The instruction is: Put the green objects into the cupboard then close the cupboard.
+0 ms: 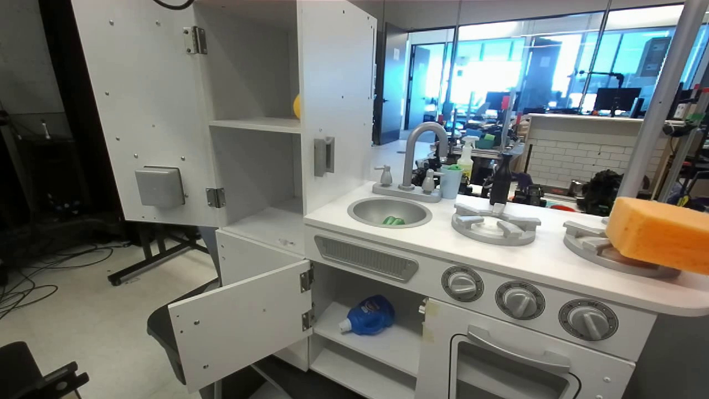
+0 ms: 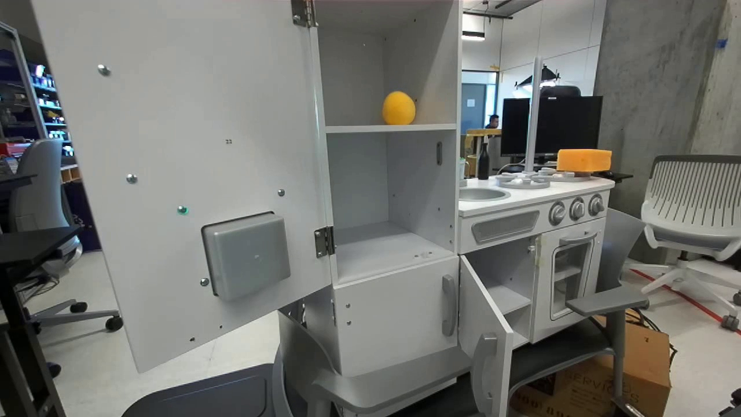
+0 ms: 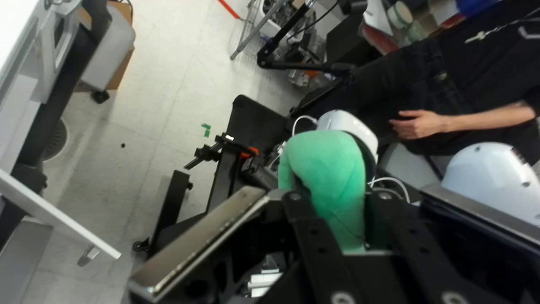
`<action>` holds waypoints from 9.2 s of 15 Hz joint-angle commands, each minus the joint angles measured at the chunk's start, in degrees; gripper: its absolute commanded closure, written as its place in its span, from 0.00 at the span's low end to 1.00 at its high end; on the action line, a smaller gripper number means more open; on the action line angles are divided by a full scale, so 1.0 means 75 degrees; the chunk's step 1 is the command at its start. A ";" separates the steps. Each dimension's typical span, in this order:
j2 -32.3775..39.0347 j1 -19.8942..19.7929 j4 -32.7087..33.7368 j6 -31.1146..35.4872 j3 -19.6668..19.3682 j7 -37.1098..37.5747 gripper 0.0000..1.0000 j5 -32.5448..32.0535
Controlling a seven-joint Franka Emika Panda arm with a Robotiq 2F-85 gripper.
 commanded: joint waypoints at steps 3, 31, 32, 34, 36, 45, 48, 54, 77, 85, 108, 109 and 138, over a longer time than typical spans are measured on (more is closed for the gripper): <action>-0.1793 -0.1368 -0.2684 0.2464 0.1426 0.2152 0.94 0.1074; -0.3888 -0.3674 -0.6954 1.2780 0.1377 0.9753 0.94 0.0634; -0.3564 -0.3931 -0.6743 1.3216 0.1517 1.0284 0.94 0.0323; -0.3108 -0.4597 -0.6217 1.3783 0.2081 1.1575 0.94 -0.0637; -0.2729 -0.5312 -0.5739 1.4266 0.2502 1.2839 0.94 -0.1945; -0.1495 -0.5750 -0.4449 1.3620 0.3423 1.8050 0.94 -0.7791; -0.0599 -0.5486 -0.4050 1.2771 0.3578 1.9459 0.94 -0.9451; 0.1068 -0.5064 -0.2877 1.1722 0.3502 1.9783 0.94 -1.0071; -0.1006 -0.3746 -0.4708 1.2423 0.2126 1.4531 0.00 -0.4364; -0.3437 -0.3593 -0.6132 1.0104 0.1677 0.9845 0.00 -0.0006; 0.1957 -0.5646 0.0814 0.7834 -0.0125 0.4110 0.00 0.4660; 0.2180 -0.5643 0.1131 0.7658 -0.0039 0.3756 0.00 0.4533; 0.6827 -0.5325 0.5814 0.7404 0.0335 -0.2654 0.00 0.3497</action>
